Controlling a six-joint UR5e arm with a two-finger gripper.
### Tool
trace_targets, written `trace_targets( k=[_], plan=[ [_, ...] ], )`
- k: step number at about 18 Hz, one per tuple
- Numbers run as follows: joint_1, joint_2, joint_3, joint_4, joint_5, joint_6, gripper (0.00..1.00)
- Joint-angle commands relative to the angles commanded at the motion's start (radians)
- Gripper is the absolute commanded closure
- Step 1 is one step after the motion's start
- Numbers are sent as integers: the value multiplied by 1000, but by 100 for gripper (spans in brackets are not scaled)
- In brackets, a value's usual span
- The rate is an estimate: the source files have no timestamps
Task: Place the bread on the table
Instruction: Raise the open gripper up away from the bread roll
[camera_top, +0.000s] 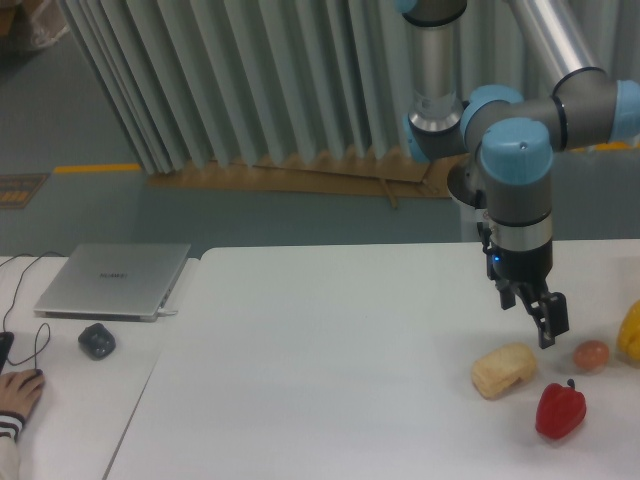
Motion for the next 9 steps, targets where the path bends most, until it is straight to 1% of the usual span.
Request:
trace_targets(
  k=[5, 9],
  plan=[
    [31, 5, 6, 0, 3, 90, 0],
    [46, 3, 5, 0, 23, 98, 0]
  ],
)
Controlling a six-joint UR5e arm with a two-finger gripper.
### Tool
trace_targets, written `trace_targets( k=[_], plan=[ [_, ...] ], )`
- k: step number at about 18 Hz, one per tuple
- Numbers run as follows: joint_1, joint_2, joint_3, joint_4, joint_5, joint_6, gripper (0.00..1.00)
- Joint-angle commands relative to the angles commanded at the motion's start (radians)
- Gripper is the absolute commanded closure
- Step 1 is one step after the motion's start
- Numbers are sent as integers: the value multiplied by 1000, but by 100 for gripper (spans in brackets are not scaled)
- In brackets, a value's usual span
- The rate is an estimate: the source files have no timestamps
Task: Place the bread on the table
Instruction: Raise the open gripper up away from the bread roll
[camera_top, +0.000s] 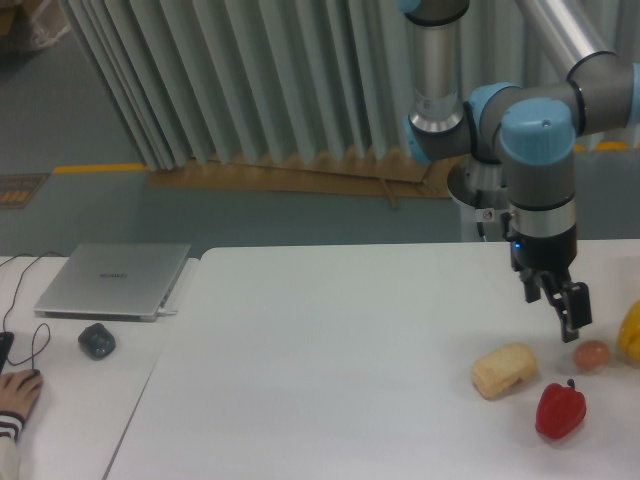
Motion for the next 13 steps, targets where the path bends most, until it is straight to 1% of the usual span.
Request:
trace_targets(
  k=[4, 8, 13],
  plan=[
    [49, 2, -9, -2, -2, 9, 0],
    [115, 2, -11, -2, -2, 29, 0],
    [152, 2, -12, -2, -2, 55, 0]
  ],
)
